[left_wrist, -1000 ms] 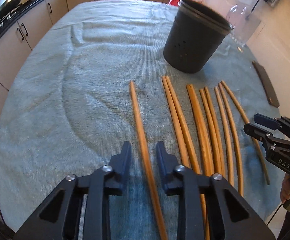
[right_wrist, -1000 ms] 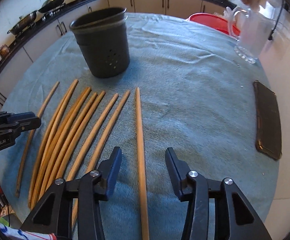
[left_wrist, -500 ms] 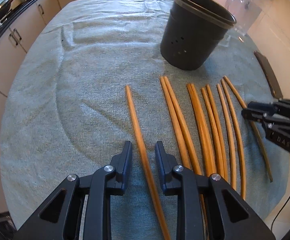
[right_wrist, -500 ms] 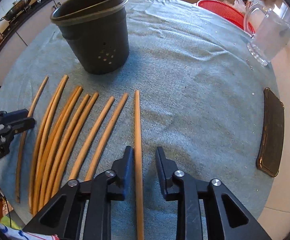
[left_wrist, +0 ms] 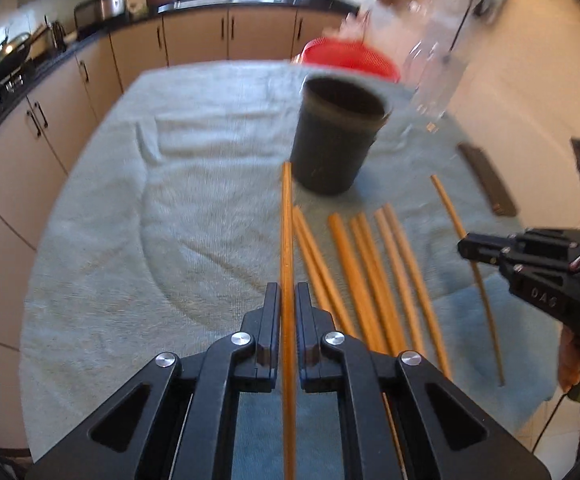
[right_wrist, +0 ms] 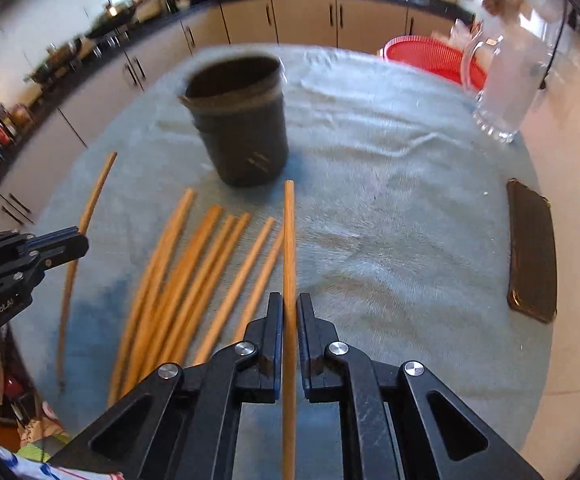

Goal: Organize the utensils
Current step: 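Lift both held chopsticks upright and lower them into the black holder cup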

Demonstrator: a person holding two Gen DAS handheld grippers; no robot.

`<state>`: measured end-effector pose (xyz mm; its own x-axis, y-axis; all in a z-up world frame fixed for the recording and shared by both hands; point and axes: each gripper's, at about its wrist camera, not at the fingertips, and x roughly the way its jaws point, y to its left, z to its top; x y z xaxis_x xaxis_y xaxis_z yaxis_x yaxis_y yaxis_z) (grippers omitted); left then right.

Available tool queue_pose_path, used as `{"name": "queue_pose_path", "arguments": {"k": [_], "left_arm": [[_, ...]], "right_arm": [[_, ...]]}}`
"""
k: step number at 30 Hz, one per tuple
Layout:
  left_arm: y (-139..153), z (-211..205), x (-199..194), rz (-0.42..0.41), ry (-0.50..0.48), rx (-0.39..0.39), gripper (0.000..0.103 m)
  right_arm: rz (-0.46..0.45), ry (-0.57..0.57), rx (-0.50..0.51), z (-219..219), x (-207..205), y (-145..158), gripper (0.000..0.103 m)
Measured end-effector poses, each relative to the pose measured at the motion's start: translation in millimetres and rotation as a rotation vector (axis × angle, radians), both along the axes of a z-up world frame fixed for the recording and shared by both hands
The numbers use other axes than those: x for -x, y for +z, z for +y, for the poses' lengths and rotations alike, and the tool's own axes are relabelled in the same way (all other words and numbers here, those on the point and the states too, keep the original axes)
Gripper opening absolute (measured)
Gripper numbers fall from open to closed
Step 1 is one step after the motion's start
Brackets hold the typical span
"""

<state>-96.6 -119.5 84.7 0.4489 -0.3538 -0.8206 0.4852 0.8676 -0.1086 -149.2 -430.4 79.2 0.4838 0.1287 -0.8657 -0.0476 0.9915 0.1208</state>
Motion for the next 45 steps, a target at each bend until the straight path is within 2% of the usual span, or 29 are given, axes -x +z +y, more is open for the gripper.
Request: {"name": "queue_pose_path", "arguments": {"k": [4, 10, 19, 28, 35, 40, 45], "left_arm": [[21, 8, 22, -0.064, -0.015, 0.054, 0.007], [48, 20, 56, -0.185, -0.010, 0.097, 0.007], [93, 32, 61, -0.256, 0.007, 0.243, 0.007], [138, 16, 17, -0.303, 0.025, 0.325, 0.007], [172, -17, -38, -0.351, 0.045, 0.338, 0.007], [176, -42, -86, -0.333, 0.062, 0.360, 0.007], [160, -68, -124, -0.330, 0.075, 0.327, 0.007]], "right_arm": [[-0.094, -0.017, -0.043, 5, 36, 23, 0.007], [-0.189, -0.037, -0.072, 12, 66, 43, 0.007], [-0.362, -0.065, -0.156, 16, 76, 93, 0.007], [-0.543, -0.155, -0.234, -3, 36, 139, 0.007], [-0.662, -0.220, -0.226, -4, -26, 164, 0.007], [-0.713, -0.265, -0.233, -11, -74, 169, 0.007], [-0.719, -0.291, -0.243, -17, -120, 152, 0.007]]}}
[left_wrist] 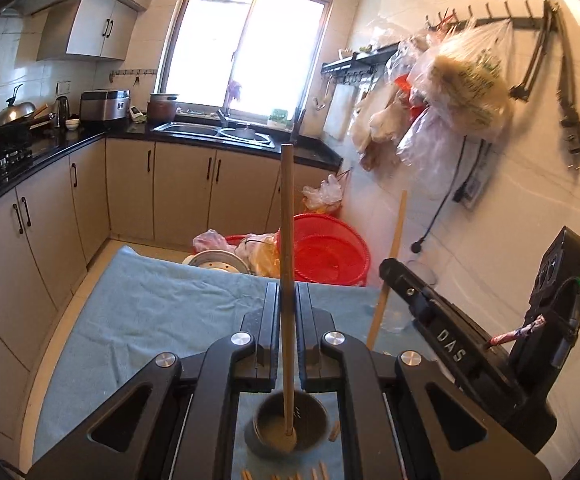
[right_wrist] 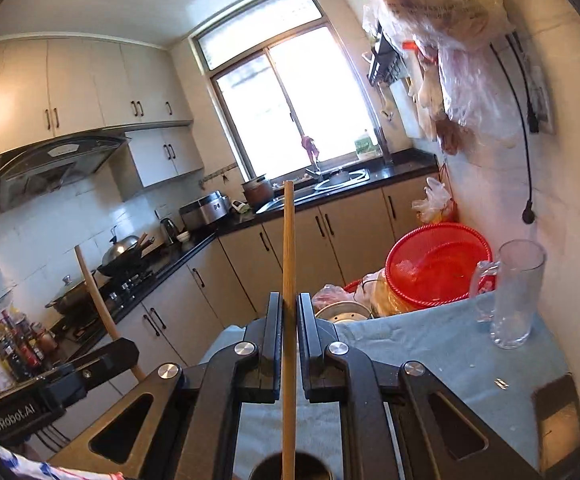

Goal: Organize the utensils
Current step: 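Lift both held chopsticks upright and lower them into the black holder cup, then open both grippers to release the chopsticks into the holder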

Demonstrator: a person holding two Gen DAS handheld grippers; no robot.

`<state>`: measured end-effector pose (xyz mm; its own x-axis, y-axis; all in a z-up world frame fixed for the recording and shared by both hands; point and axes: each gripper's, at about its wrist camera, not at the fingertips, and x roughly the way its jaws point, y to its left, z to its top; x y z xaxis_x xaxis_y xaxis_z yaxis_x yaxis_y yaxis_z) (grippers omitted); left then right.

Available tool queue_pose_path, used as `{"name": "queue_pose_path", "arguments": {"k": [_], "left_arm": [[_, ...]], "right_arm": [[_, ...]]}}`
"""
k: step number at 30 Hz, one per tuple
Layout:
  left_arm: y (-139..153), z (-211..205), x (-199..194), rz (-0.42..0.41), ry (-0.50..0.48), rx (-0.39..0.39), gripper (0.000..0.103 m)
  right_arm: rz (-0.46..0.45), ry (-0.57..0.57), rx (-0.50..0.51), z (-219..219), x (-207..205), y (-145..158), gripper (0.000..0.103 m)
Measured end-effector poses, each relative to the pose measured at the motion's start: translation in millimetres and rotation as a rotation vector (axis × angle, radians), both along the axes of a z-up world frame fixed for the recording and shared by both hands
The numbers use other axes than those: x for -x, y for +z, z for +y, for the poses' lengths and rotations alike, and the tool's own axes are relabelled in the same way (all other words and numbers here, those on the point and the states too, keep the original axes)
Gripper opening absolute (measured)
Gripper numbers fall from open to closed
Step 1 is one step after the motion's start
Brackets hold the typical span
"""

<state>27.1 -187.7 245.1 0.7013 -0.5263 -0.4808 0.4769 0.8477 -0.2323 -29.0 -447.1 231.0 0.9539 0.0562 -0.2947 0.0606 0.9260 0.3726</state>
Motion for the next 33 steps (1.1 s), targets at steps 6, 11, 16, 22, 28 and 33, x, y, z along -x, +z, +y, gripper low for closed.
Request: {"name": "queue_pose_path", "arguments": {"k": [6, 11, 16, 22, 28, 33], "left_arm": [[-38, -19, -31, 0.094, -0.002, -0.038, 0.007], [-61, -24, -30, 0.122, 0.001, -0.077, 0.007], [-69, -23, -24, 0.141, 0.011, -0.083, 0.007], [-64, -13, -15, 0.156, 0.014, -0.085, 0.014], [-50, 12, 11, 0.116, 0.063, -0.079, 0.030], [-41, 38, 44, 0.075, 0.089, -0.082, 0.043]], "right_arm": [[0.079, 0.012, -0.002, 3, -27, -42, 0.007], [0.149, 0.026, 0.022, 4, -25, -71, 0.008], [0.197, 0.027, 0.000, -1, -22, -87, 0.008], [0.222, 0.039, -0.024, -4, -16, -91, 0.034], [0.206, 0.038, -0.023, -4, 2, -74, 0.036], [0.195, 0.022, 0.006, -3, 33, -57, 0.046]]}}
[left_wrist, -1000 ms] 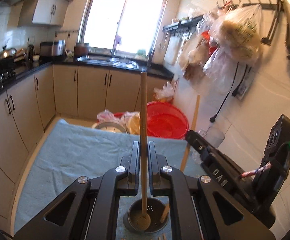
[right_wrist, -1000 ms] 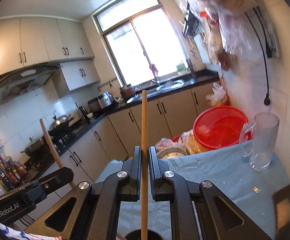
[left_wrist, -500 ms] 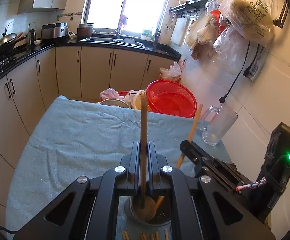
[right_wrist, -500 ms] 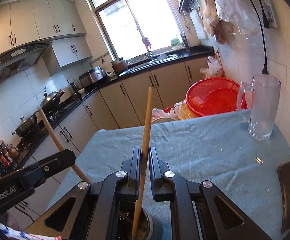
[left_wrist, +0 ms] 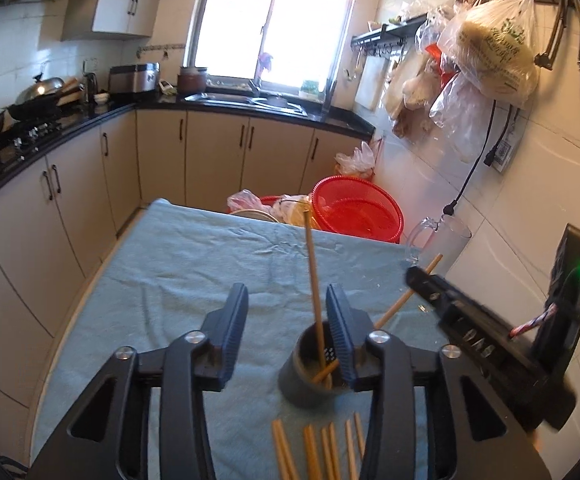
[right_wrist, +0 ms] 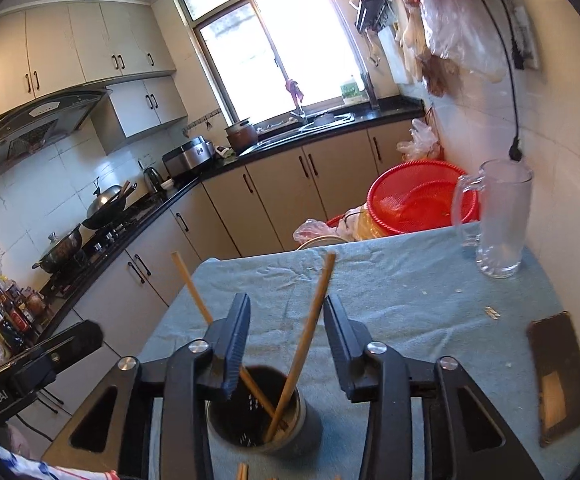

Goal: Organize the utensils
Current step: 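Open both grippers to release the chopsticks into the holder, then grasp a chopstick with the left gripper while the right gripper grasps another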

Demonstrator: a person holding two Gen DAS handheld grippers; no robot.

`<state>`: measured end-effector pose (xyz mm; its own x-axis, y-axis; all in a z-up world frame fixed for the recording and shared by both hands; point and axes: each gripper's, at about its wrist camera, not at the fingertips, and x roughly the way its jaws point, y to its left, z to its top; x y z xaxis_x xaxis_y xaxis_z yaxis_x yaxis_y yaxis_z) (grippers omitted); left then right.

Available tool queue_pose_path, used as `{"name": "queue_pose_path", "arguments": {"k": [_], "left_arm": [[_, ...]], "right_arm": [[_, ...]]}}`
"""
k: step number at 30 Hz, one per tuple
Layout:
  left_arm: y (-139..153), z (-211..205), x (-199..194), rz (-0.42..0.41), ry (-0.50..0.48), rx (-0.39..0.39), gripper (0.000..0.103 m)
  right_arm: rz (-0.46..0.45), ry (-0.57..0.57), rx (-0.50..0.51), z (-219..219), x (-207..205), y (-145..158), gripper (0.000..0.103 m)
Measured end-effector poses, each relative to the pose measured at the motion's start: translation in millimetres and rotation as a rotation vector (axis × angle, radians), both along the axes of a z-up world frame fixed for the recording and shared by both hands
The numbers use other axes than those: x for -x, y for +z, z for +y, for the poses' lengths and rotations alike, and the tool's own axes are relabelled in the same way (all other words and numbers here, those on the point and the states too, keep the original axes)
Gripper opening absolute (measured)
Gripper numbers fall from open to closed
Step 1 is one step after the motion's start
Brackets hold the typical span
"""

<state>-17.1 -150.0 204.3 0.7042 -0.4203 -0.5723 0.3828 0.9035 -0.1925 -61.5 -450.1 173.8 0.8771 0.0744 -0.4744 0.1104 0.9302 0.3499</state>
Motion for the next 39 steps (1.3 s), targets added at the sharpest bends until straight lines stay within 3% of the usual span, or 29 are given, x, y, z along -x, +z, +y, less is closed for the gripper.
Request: {"name": "queue_pose_path", "arguments": {"k": [3, 6, 13, 17, 24, 30, 35, 37, 39], "left_arm": [[-4, 15, 23, -0.008, 0.000, -0.018, 0.048], [-20, 26, 44, 0.016, -0.008, -0.053, 0.050], [-91, 37, 75, 0.135, -0.042, -0.122, 0.050], [-132, 27, 82, 0.217, -0.102, -0.178, 0.049], [-166, 17, 95, 0.279, -0.166, -0.203, 0.048], [-177, -1, 97, 0.308, -0.195, -0.240, 0.029], [-177, -9, 96, 0.293, -0.174, -0.267, 0.023], [-177, -8, 96, 0.294, -0.171, -0.280, 0.010], [-177, -6, 94, 0.307, -0.171, -0.284, 0.010]], "right_arm": [[0.016, -0.015, 0.012, -1, 26, 4, 0.056], [0.058, -0.007, 0.003, -5, 55, -6, 0.057], [0.276, 0.078, 0.020, 3, 100, -78, 0.057], [0.378, 0.145, 0.039, 20, 108, -114, 0.046], [0.432, 0.165, 0.093, 37, 118, -143, 0.045], [0.429, 0.159, 0.133, 45, 119, -146, 0.045], [0.437, 0.157, 0.211, 54, 117, -146, 0.044], [0.446, 0.144, 0.244, 56, 115, -147, 0.033], [0.457, 0.132, 0.265, 55, 113, -147, 0.022]]}}
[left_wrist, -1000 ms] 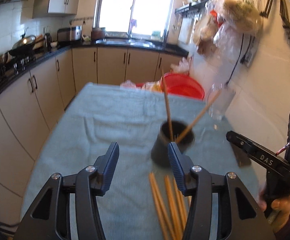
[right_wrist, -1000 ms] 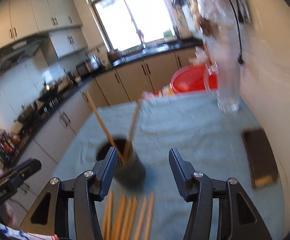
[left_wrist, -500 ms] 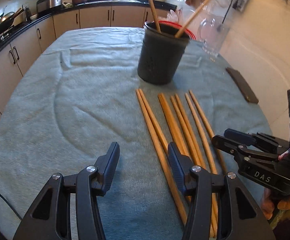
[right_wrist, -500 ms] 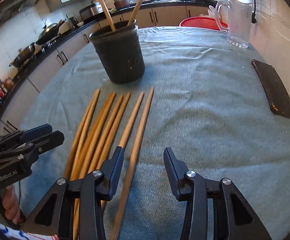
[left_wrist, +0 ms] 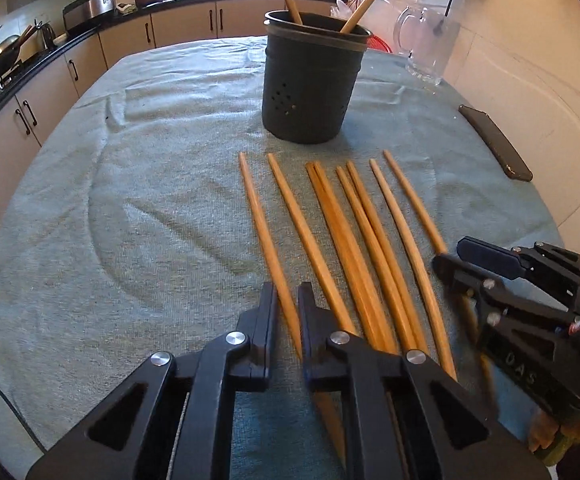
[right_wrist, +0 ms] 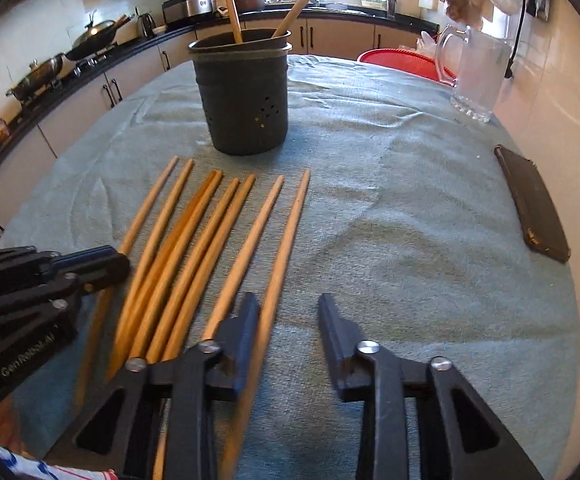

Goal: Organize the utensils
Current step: 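Grasp a chopstick with the left gripper while the right gripper grasps another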

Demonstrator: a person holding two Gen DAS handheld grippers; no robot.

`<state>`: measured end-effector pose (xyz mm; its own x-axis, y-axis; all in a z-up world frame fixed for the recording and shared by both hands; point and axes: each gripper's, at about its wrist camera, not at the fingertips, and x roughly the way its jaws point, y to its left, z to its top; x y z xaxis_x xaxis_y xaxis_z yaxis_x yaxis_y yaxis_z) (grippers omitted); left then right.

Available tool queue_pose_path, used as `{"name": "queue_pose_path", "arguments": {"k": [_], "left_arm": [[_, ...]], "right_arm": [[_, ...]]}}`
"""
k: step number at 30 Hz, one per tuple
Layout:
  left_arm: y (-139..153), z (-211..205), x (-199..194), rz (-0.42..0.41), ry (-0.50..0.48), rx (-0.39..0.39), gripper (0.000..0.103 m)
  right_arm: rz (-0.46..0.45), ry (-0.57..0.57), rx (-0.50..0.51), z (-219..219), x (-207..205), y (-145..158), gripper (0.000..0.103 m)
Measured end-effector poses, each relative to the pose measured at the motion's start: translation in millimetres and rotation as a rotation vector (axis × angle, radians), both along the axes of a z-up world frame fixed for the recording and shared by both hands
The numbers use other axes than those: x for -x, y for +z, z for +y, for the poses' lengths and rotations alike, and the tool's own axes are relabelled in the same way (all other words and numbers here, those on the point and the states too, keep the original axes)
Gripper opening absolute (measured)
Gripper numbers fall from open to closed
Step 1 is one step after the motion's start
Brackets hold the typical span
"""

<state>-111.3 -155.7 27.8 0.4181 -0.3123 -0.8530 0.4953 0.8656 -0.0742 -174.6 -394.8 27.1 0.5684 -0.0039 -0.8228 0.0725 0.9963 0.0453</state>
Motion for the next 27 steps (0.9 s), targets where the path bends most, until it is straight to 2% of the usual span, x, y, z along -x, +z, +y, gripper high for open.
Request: {"name": "queue_pose_path", "arguments": {"k": [1, 4, 7, 13, 18, 23, 27], "left_arm": [[0, 2, -1, 0.006, 0.000, -0.003, 0.010], [1, 11, 0, 0.026, -0.012, -0.022, 0.009], [2, 22, 1, 0.037, -0.020, -0.061, 0.009], [1, 37, -5, 0.111, -0.024, -0.099, 0.009], [0, 30, -15, 0.177, -0.029, -0.145, 0.009], [-3, 18, -29, 0.195, -0.041, -0.192, 0.010], [-4, 12, -41, 0.228, -0.027, -0.189, 0.010]], "right_arm": [[0.008, -0.006, 0.010, -1, 0, 0, 0.015], [0.037, -0.014, -0.022, -13, 0, 1, 0.010], [0.071, -0.045, -0.040, -30, 9, 1, 0.010], [0.134, -0.059, -0.063, -57, 21, 3, 0.010], [0.216, -0.041, -0.057, -60, 5, 4, 0.013], [0.280, -0.027, -0.008, -60, -23, 3, 0.014], [0.335, -0.017, 0.001, -62, -41, 3, 0.014]]}}
